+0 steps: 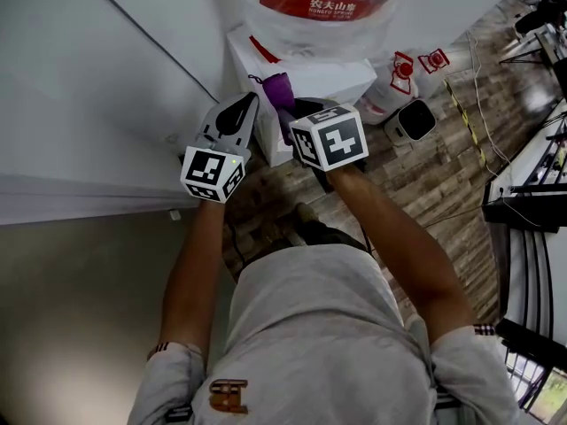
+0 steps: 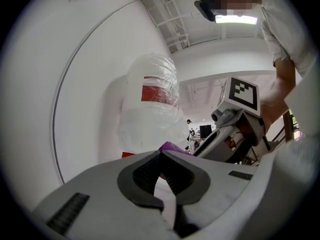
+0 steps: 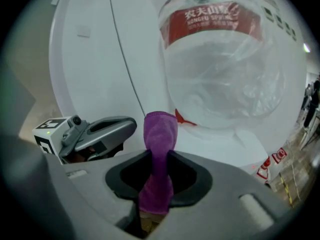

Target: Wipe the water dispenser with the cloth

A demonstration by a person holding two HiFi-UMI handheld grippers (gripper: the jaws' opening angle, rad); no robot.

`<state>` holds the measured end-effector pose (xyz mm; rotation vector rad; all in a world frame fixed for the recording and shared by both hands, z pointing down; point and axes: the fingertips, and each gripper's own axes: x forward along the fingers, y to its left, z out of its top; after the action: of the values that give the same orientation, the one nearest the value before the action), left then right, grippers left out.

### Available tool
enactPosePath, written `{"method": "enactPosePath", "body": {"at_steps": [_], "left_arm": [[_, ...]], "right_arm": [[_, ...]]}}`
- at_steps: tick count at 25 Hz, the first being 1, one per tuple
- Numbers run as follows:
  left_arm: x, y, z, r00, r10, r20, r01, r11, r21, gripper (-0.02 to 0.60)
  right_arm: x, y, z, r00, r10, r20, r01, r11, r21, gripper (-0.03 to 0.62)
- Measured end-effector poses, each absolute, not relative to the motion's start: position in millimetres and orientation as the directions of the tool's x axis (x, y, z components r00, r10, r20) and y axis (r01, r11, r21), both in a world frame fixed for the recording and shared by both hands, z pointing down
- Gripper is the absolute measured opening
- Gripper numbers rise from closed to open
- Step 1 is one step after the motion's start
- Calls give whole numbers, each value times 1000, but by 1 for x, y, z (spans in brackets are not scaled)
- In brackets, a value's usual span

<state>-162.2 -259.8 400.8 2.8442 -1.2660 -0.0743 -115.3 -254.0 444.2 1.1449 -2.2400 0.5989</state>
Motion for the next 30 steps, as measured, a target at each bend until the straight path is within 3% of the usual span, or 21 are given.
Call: {"method": "enactPosePath", "body": {"at_steps": [16, 30], "left_arm": [[-154, -255, 409, 644, -765, -6, -764, -643, 59, -2], [-119, -261, 404, 654, -756, -15, -754, -654, 57, -2]], "right_arm": [[-122, -282, 474, -394, -444, 805, -666, 741, 83, 100], [-65, -307, 473, -331, -457, 826, -646, 747, 155, 100]]}}
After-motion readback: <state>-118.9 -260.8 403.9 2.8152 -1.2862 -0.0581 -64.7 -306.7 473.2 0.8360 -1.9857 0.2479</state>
